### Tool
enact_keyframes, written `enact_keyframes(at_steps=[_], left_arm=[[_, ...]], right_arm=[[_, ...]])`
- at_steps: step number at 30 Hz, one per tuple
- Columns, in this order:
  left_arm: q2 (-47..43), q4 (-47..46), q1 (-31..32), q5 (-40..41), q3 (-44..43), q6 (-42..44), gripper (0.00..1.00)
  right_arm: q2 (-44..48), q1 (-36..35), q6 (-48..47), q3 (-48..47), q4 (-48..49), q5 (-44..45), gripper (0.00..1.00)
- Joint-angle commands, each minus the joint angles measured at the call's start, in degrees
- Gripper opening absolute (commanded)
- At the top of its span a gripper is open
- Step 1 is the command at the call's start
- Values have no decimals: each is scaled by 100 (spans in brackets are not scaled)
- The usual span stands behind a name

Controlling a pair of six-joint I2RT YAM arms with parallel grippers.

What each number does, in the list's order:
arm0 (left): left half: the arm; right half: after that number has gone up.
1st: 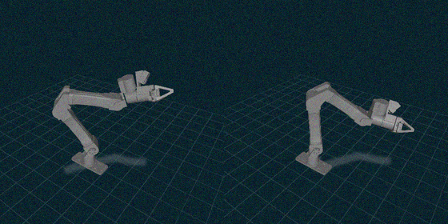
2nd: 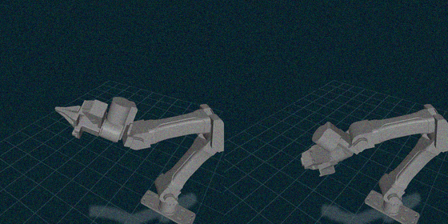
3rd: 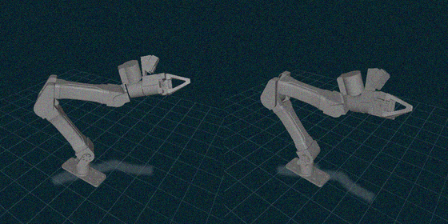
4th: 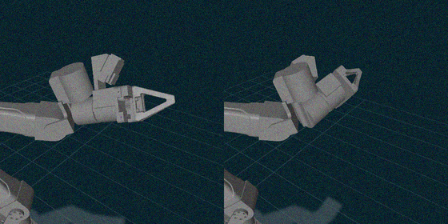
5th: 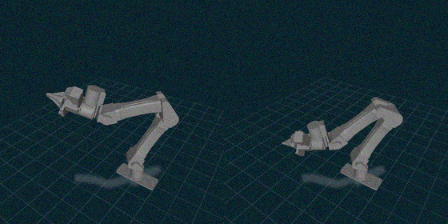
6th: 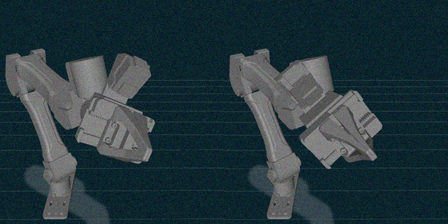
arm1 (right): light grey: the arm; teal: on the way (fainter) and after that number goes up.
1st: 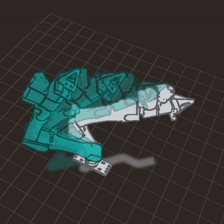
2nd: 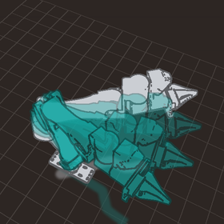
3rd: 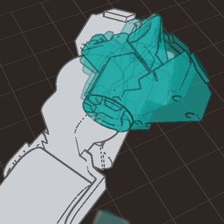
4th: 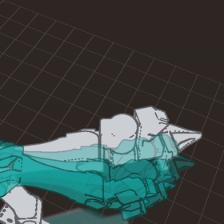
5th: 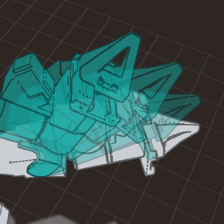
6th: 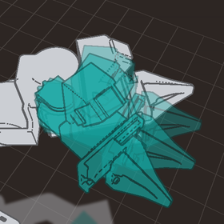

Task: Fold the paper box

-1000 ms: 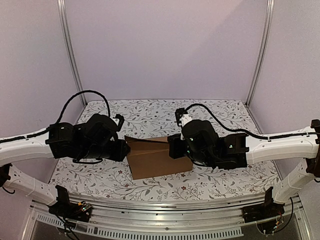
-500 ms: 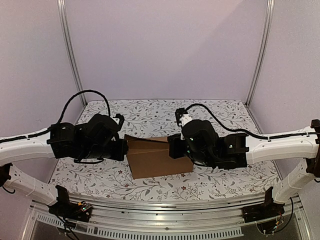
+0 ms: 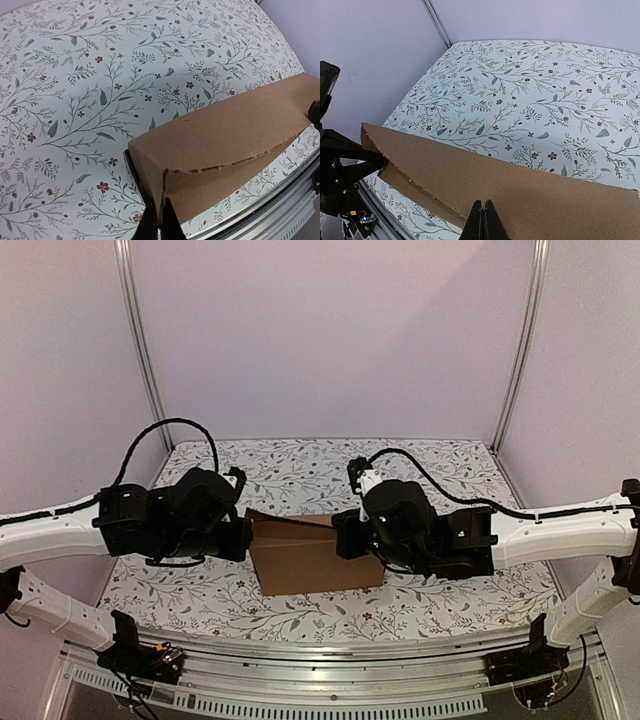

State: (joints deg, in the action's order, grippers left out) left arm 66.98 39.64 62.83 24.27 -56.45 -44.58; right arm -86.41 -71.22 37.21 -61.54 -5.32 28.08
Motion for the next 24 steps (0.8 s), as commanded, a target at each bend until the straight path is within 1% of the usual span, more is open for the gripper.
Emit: enact_keyframes(at_steps=[1, 14, 22, 24], left_arm=[[-169, 716, -57, 399, -94, 123, 0], [-199, 1077, -69, 566, -35, 148, 0], [-23, 1043, -60, 476, 38, 143, 0], [14, 1018, -64, 409, 80, 109, 8]], right_arm=[[-403, 10, 15, 356, -1349, -227, 1], [-438, 81, 18, 353, -1368, -232, 0], [-459, 104, 21, 353, -1384, -270, 0], [-479, 103, 27, 360, -1400, -259, 0]])
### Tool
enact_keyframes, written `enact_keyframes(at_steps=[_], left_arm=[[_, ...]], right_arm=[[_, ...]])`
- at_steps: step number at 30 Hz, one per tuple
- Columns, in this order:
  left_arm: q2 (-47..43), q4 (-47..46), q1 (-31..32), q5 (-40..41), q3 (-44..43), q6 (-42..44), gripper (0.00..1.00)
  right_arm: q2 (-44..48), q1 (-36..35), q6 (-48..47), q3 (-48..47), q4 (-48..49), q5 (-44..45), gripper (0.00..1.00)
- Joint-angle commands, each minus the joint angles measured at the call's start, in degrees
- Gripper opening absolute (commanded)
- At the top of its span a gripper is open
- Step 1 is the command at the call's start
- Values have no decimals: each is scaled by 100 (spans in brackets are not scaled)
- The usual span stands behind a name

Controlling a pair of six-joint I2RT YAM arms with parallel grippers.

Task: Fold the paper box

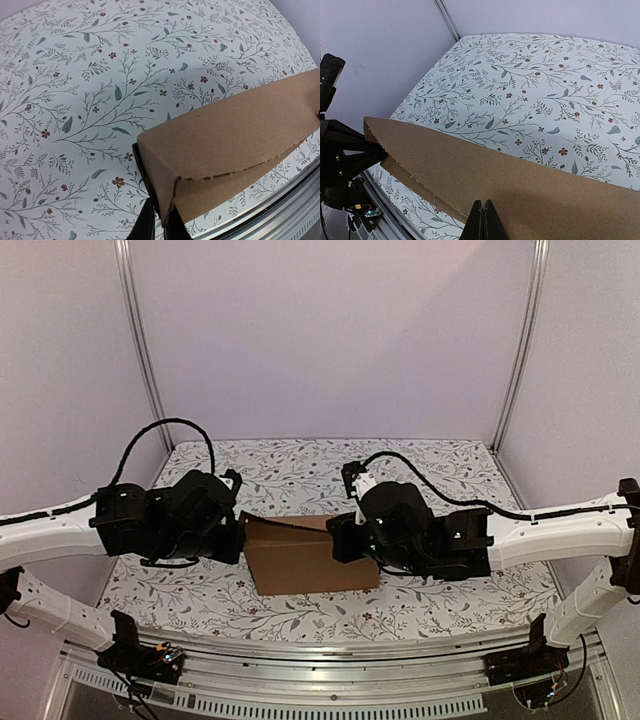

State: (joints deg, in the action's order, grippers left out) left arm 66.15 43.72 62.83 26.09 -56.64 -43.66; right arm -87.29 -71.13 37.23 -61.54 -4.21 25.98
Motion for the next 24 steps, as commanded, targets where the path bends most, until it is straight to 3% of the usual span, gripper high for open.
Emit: enact_keyframes(at_steps=[1, 8, 12, 15, 20, 24], left_arm=[[99, 580, -66, 179, 120, 20, 11], [-218, 549, -69, -281, 29, 284, 44], [-612, 599, -122, -645, -225, 537, 53], [-877, 517, -147, -917, -483, 739, 54], [-892, 489, -218, -714, -853, 1021, 53], [-666, 186, -583, -838, -897, 1246, 34]], right_arm=[[-407, 106, 36, 362, -1515, -58, 0], [-556, 124, 65, 355, -1556, -93, 0], [-689, 125, 104, 355, -1587, -102, 0], [-749, 119, 126, 353, -1584, -140, 0], [-790, 121, 131, 356, -1574, -171, 0], [-775, 118, 110, 356, -1560, -187, 0]])
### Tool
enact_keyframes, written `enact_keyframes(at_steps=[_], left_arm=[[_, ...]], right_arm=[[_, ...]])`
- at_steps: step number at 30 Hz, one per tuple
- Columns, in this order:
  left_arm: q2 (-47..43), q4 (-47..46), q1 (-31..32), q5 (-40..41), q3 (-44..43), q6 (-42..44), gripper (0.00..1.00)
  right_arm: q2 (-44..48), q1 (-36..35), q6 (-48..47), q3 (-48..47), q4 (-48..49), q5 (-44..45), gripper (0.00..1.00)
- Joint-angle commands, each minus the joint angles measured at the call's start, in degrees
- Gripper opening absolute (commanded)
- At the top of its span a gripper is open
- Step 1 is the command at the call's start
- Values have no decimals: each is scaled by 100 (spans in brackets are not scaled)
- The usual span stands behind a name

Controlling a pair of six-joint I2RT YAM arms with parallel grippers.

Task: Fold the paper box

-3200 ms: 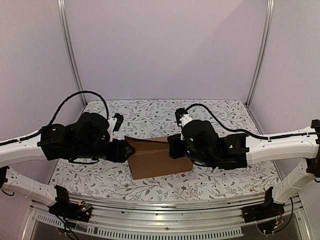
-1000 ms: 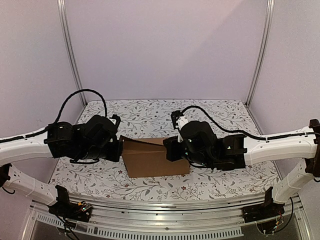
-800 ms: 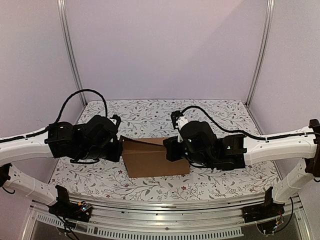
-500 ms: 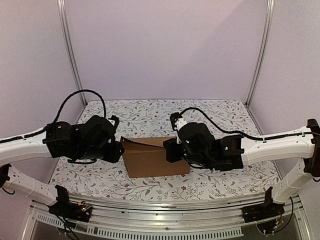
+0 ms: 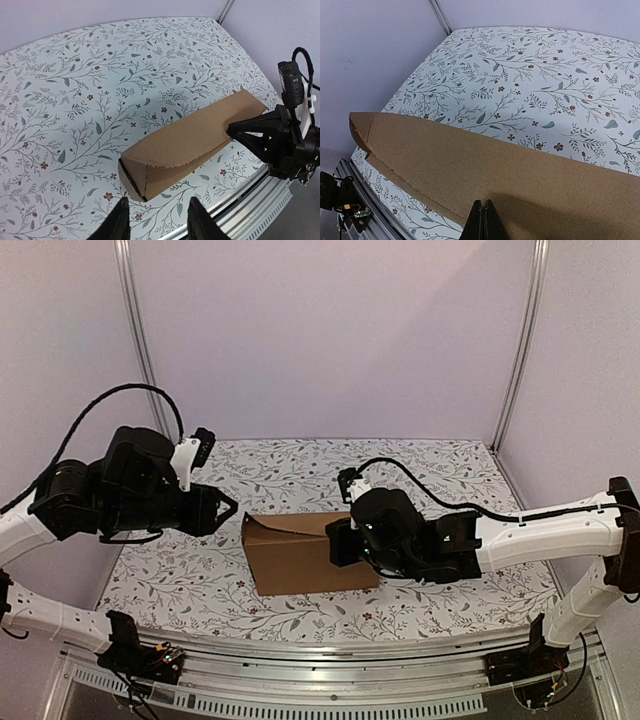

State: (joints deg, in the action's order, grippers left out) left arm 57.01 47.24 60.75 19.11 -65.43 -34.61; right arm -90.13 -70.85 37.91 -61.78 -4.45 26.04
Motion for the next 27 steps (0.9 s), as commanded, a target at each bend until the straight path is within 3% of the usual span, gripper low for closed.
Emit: enact_keyframes(at_steps=[1, 9, 17, 23, 27], left_arm=[[321, -287, -497, -228, -8, 411, 29], [796, -1145, -1326, -1232, 101, 647, 15], [917, -1536, -1654, -2068, 426, 559, 12], [965, -1591, -1670, -2568, 1238, 340, 3], [415, -1380, -1700, -2522, 1967, 108, 0]], right_arm=[[-489, 95, 41, 377, -1535, -191, 0], [-471, 96, 40, 395, -1507, -231, 0], [-482, 92, 29, 391, -1479, -247, 0], [-462, 97, 40, 389, -1483, -248, 0], [-450, 97, 41, 395, -1505, -227, 0]])
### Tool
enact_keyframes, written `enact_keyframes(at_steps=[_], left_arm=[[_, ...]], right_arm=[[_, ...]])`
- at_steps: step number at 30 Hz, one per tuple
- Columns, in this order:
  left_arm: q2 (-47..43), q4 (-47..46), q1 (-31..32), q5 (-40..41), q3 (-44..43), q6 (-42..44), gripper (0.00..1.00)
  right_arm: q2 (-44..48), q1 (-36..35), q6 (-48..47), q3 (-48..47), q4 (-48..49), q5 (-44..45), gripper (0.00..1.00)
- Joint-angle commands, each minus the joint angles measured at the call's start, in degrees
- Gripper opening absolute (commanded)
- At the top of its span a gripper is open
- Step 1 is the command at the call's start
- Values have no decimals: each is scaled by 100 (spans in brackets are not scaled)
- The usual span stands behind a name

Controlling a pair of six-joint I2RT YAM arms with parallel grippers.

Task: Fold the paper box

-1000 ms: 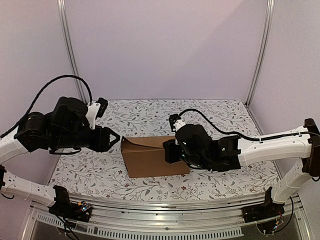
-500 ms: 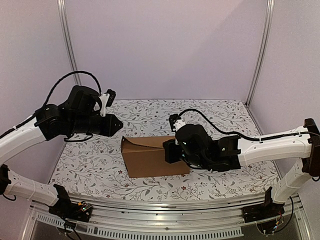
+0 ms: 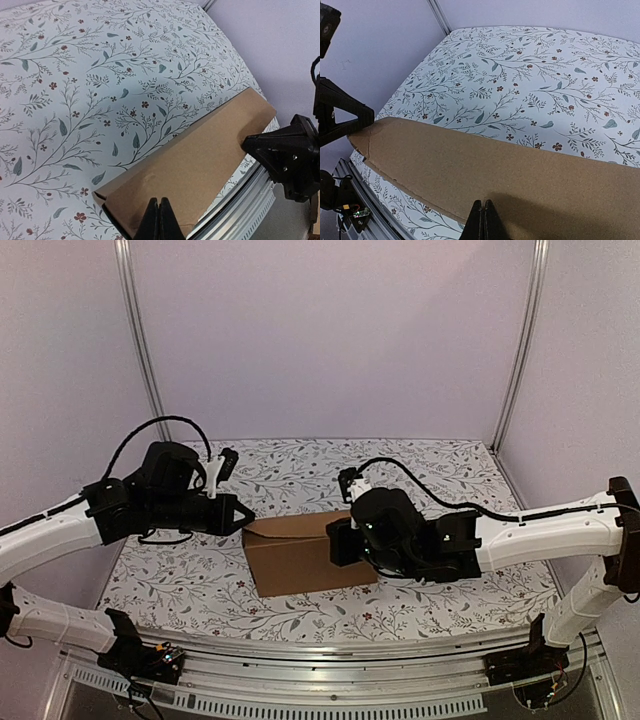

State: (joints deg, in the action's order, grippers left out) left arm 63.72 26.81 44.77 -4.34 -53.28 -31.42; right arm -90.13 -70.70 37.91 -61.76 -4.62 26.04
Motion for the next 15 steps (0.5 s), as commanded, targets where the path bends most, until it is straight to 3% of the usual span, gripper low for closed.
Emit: enact_keyframes(at_steps=[1, 5, 10, 15], left_arm=[[-524, 737, -127, -136, 879, -257, 0], [-1081, 907, -224, -107, 1235, -304, 0], [-1005, 641, -241, -206, 1484, -431, 0], [-990, 731, -250, 83, 1059, -294, 0]], right_arm=[[-453, 80, 41, 389, -1494, -231, 0], [-535, 75, 34, 314, -1494, -248, 0], [-619, 81, -5, 193, -1509, -283, 0], [-562, 88, -79, 85, -1578, -232, 0]])
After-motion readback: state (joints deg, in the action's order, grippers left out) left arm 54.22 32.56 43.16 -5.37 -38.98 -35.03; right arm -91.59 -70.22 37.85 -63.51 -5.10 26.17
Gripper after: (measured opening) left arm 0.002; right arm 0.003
